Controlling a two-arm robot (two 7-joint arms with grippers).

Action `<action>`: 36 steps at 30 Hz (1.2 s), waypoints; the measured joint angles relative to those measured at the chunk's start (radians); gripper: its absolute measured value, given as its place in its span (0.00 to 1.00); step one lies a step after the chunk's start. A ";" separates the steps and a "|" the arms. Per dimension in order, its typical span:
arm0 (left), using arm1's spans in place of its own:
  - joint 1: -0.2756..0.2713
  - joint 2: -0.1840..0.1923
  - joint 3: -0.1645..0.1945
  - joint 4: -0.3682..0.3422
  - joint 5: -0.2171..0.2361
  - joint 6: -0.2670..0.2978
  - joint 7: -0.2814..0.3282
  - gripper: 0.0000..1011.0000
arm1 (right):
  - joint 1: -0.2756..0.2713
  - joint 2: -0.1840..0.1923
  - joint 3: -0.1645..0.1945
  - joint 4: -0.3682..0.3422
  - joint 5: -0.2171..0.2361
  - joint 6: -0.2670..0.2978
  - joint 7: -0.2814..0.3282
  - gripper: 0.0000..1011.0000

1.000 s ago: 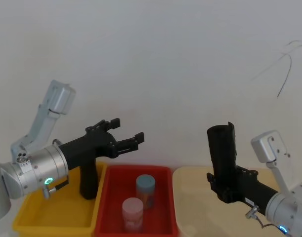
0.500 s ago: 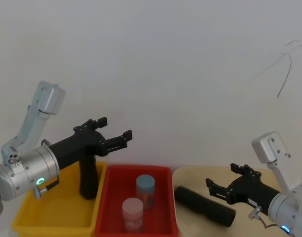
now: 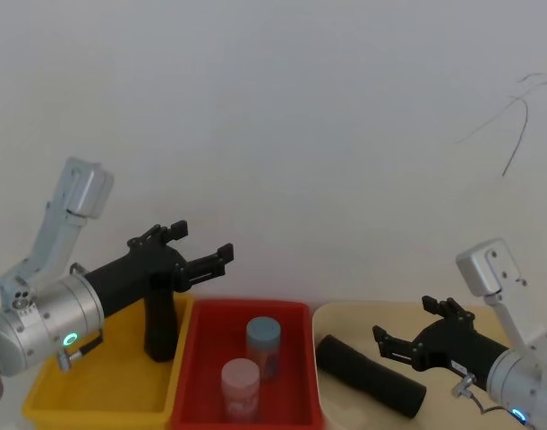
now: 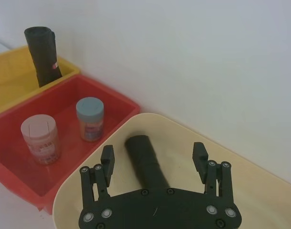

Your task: Pick up the garbage bag with the one hand and transfer it to the other hand.

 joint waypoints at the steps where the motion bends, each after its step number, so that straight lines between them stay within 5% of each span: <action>1: 0.004 0.000 0.000 -0.001 0.000 -0.001 0.006 0.99 | 0.000 0.000 0.000 0.000 0.000 0.000 0.000 0.99; 24: 0.126 -0.004 -0.027 -0.030 0.034 -0.027 0.142 0.99 | 0.003 0.000 -0.001 0.003 -0.003 0.002 0.005 0.99; 36: 0.145 -0.005 -0.031 -0.034 0.039 -0.031 0.160 0.99 | 0.034 0.006 -0.045 0.018 -0.008 -0.008 0.086 0.99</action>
